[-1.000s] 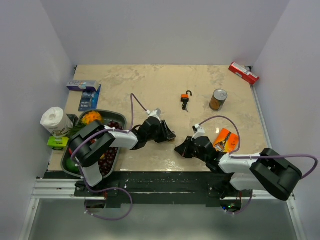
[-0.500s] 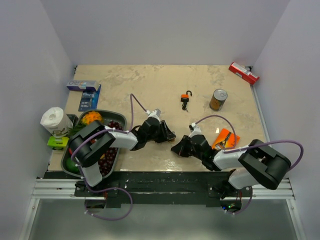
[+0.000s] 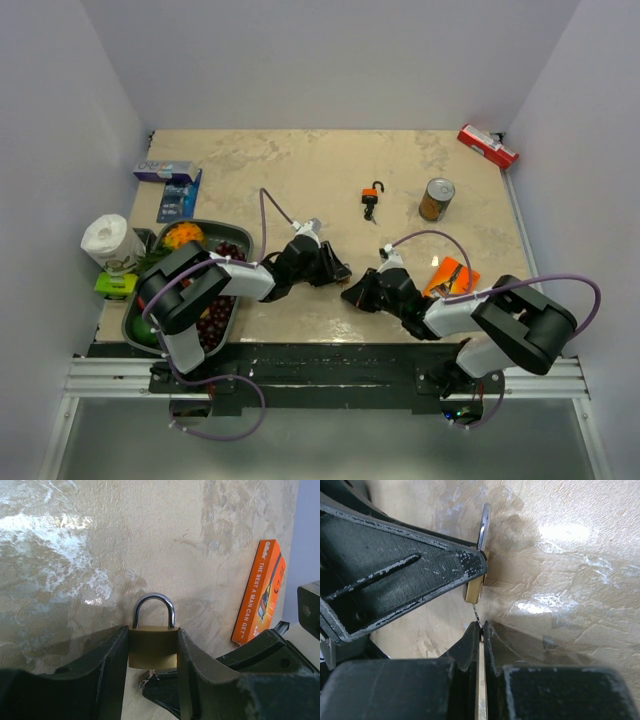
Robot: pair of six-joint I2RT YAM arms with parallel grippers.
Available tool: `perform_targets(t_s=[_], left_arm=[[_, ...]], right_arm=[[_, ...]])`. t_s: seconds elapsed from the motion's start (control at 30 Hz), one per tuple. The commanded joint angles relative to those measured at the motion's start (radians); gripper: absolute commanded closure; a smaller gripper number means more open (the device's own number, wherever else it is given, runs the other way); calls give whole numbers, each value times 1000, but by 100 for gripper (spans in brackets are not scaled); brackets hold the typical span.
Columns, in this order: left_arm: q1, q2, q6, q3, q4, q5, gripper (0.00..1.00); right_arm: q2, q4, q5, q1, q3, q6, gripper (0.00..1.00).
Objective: Unlock with the key
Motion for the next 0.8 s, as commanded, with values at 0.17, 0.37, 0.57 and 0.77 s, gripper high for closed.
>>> perform_targets(t_s=[0.17, 0.37, 0.57, 0.77], left_arm=[[4, -14, -4, -16, 54, 7, 100], [4, -17, -4, -23, 61, 5, 100], [4, -14, -8, -29, 70, 2, 100], [4, -13, -12, -32, 70, -1, 100]], right_arm=[[31, -5, 56, 5, 39, 34, 100], [37, 10, 71, 5, 30, 56, 100], [6, -25, 110, 3, 39, 59, 100], [-21, -76, 142, 5, 44, 65, 100]])
